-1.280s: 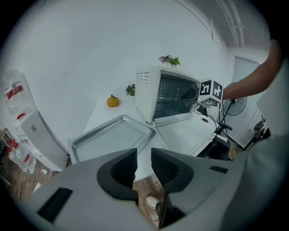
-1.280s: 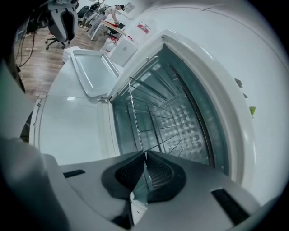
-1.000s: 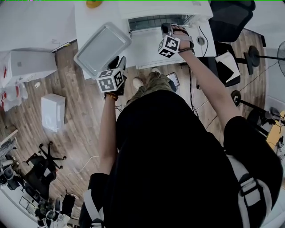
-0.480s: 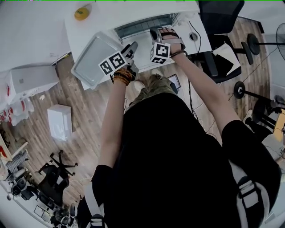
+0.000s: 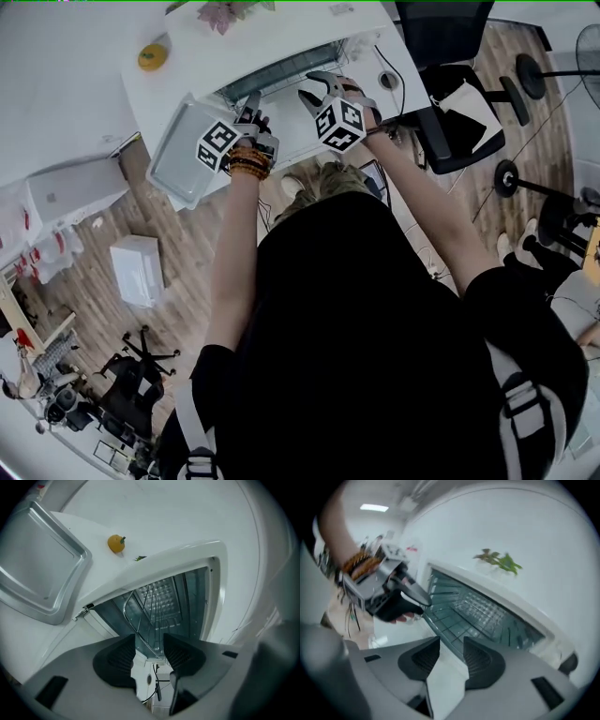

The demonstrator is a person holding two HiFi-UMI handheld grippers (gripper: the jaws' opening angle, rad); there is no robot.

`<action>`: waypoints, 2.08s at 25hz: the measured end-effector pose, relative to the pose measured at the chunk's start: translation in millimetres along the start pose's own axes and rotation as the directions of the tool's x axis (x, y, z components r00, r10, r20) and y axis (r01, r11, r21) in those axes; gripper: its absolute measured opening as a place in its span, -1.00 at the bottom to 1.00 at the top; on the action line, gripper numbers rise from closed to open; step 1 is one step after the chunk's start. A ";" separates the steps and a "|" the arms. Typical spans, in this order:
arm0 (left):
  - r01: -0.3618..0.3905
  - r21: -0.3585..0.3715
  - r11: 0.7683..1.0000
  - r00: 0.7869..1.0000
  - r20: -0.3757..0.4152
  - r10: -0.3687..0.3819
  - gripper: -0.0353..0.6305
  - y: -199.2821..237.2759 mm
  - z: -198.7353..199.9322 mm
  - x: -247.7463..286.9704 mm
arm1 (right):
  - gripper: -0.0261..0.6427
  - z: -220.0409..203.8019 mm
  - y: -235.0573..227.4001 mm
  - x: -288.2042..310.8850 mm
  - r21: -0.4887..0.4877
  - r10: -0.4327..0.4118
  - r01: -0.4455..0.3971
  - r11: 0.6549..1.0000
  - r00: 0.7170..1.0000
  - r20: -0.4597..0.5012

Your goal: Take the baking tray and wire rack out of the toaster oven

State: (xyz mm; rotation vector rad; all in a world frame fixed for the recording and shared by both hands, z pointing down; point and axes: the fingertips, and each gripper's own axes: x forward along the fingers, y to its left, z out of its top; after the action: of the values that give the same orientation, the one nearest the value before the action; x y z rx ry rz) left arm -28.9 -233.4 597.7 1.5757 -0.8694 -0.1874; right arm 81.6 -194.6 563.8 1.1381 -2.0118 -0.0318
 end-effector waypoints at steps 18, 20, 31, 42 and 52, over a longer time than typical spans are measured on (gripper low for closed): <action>-0.071 -0.042 0.997 0.992 0.103 0.075 -0.67 8.3 9.4 13.1 | -0.40 -72.8 -59.4 18.0 0.906 0.150 -0.336 0.258 0.940 0.306; -0.069 -0.048 0.996 0.991 0.114 0.075 -0.72 5.3 9.5 14.1 | -0.53 -71.8 -61.2 19.5 0.911 0.152 -0.367 0.187 0.927 0.342; -0.087 0.029 0.996 0.980 0.180 0.080 -0.74 -0.2 4.1 3.8 | -0.68 -72.3 -53.6 9.3 0.886 0.213 -0.458 0.073 0.875 0.435; -0.103 0.048 0.994 0.974 0.208 0.091 -0.74 -3.2 -13.5 -15.7 | -0.68 -75.8 -38.0 -12.9 0.842 0.306 -0.517 0.151 0.835 0.458; -0.074 0.038 0.997 0.980 0.187 0.065 -0.75 -6.7 -34.9 -39.2 | -0.69 -78.6 -20.3 -39.1 0.838 0.313 -0.518 0.172 0.835 0.452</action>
State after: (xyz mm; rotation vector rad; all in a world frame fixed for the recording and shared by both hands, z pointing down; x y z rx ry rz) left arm -33.4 -182.2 585.5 1.5844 -1.0795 -0.2699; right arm 157.8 -151.2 584.4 1.1435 -2.4594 1.6732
